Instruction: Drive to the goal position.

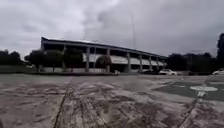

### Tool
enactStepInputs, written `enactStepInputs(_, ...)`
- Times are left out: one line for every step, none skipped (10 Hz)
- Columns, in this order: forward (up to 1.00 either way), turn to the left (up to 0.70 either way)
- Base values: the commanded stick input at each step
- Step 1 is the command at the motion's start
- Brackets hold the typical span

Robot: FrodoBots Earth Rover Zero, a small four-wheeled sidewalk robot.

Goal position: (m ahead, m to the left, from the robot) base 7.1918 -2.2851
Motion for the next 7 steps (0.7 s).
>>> enactStepInputs(0.7,0.0)
enactStepInputs(0.7,0.0)
enactStepInputs(0.7,0.0)
enactStepInputs(0.7,0.0)
enactStepInputs(0.7,0.0)
enactStepInputs(0.7,0.0)
enactStepInputs(0.7,0.0)
